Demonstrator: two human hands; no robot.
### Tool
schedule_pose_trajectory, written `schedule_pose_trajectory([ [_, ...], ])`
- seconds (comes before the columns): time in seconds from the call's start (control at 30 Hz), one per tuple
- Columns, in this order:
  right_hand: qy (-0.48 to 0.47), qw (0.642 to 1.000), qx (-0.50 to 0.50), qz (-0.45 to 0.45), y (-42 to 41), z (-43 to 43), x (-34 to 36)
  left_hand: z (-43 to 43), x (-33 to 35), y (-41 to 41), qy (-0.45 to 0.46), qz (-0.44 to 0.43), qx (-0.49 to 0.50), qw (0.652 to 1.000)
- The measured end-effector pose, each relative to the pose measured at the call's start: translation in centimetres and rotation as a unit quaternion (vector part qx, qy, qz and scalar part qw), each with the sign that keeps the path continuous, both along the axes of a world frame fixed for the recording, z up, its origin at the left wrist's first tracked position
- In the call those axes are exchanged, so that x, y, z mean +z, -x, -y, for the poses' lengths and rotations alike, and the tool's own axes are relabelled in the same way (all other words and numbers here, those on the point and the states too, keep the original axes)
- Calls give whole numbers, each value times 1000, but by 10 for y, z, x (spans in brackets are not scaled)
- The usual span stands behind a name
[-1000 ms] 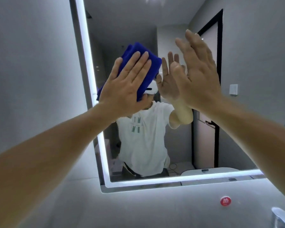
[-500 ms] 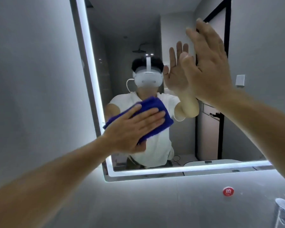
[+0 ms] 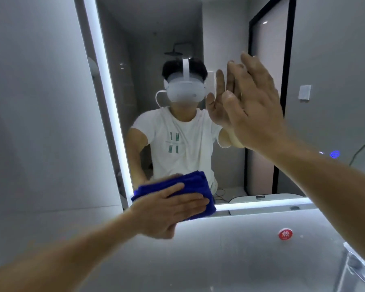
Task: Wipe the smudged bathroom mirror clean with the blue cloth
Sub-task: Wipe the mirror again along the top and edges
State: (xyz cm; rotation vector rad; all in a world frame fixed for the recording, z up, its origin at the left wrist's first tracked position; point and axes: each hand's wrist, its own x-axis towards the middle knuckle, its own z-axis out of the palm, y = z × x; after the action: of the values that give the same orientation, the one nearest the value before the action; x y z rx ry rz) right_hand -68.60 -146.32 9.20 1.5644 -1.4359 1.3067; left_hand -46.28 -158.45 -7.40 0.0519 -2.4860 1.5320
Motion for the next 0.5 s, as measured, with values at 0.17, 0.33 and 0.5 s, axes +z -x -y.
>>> schedule_pose_trajectory([
  [0.17,10,999,28,31,-8,-1,-3,15,71,-13,1,-168,-19,986],
  [0.33,-1,999,27,27,-19,5,-13,0,-39,1,-51,-255,32,965],
  [0.5,-2,999,31,20,-27,7,-27,8,-66,-26,-41,-53,33,997],
])
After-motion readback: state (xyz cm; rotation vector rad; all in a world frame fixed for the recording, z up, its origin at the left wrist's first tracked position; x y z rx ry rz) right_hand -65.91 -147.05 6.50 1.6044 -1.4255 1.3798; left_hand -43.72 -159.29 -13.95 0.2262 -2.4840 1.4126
